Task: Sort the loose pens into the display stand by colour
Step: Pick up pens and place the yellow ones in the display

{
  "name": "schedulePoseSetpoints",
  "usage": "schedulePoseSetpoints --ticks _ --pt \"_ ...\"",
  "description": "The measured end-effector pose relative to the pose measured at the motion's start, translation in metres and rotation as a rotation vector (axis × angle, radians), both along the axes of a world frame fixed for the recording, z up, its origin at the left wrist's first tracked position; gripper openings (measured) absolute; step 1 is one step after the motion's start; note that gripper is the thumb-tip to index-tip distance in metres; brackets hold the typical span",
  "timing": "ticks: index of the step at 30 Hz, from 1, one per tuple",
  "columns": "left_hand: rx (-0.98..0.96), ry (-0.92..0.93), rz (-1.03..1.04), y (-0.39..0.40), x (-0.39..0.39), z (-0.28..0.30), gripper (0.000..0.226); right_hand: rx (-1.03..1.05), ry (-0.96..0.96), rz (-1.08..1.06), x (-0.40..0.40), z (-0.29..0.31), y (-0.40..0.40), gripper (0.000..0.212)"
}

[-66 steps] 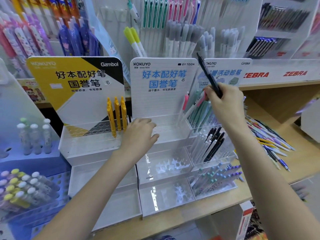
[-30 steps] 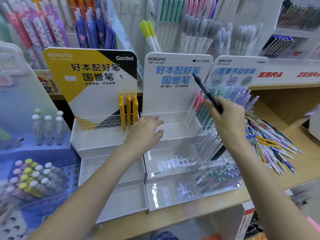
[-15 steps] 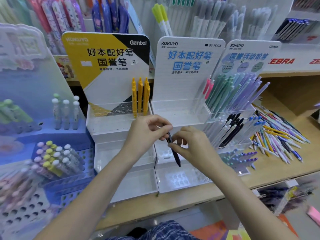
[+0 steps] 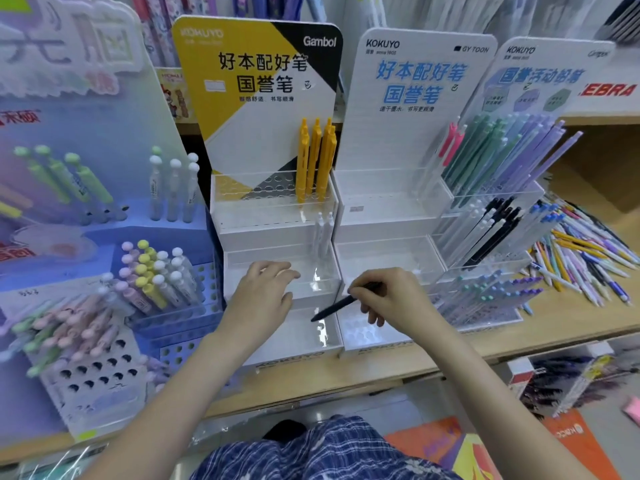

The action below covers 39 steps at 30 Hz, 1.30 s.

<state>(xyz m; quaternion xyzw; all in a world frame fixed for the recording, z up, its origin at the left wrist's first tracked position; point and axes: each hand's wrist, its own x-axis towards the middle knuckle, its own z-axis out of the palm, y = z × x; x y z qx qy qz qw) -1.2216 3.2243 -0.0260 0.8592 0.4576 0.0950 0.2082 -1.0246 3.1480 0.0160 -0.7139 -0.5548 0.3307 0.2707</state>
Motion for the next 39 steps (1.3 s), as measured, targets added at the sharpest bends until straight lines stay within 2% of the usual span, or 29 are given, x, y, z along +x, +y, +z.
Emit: schedulePoseSetpoints --ticks 3,7,12,19,22,25,28,35,39 --pt "0.032 -0.054 0.02 0.0 -0.001 -0.003 0.037 0.006 -0.012 -0.1 -0.002 -0.013 -0.001 0.005" --pt "0.063 -0.117 0.044 0.0 -0.001 -0.008 0.034 0.054 -0.135 -0.141 -0.003 -0.024 -0.003 0.002" --pt "0.108 -0.187 0.035 -0.003 -0.003 -0.015 0.036 0.061 -0.197 -0.055 -0.007 -0.029 -0.004 0.01" --pt "0.095 -0.186 0.027 -0.003 -0.005 -0.015 0.037 -0.007 -0.272 0.102 -0.018 -0.028 0.004 0.012" --pt "0.085 -0.181 0.025 -0.003 -0.006 -0.014 0.037 0.041 -0.31 0.031 -0.024 -0.034 0.008 0.008" --pt "0.073 -0.179 0.028 -0.004 -0.007 -0.014 0.038 0.102 -0.234 -0.102 -0.034 -0.043 0.004 0.012" --pt "0.061 -0.171 0.028 -0.004 -0.007 -0.014 0.04 0.14 -0.287 -0.196 -0.043 -0.059 0.001 0.006" --pt "0.06 -0.177 0.045 -0.004 -0.006 -0.017 0.04 0.183 -0.327 -0.259 -0.053 -0.081 0.011 0.01" --pt "0.071 -0.195 0.061 -0.006 -0.005 -0.018 0.038 0.037 -0.295 -0.259 -0.049 -0.103 0.001 0.024"
